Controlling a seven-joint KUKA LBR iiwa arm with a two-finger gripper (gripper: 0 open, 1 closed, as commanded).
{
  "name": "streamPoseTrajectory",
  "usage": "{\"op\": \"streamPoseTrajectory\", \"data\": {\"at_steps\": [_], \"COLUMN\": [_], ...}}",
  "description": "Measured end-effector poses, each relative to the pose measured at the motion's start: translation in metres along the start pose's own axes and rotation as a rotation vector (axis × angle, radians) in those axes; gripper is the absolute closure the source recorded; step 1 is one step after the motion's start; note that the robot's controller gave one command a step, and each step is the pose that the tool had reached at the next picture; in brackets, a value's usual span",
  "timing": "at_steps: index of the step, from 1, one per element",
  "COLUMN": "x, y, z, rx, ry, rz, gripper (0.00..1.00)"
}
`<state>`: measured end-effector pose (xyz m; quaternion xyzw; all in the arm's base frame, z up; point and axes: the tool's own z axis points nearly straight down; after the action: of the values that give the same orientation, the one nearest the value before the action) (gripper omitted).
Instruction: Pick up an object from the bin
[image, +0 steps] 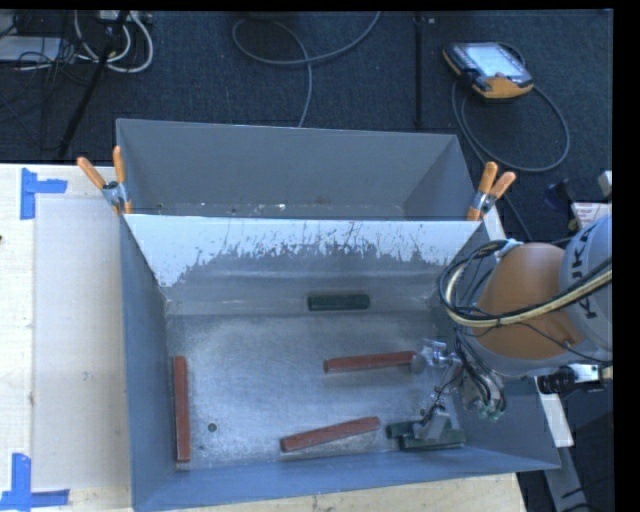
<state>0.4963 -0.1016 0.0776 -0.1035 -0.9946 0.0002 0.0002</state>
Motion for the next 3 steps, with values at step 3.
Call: {"op": "streamPoseTrajectory", "data": {"at_steps": [3], "x": [-0.0067], "y": [0.0038], "z": [-0.0052], "rx": [0.0], "ry": [0.002], "rz": [0.174], "gripper": [0.0]}}
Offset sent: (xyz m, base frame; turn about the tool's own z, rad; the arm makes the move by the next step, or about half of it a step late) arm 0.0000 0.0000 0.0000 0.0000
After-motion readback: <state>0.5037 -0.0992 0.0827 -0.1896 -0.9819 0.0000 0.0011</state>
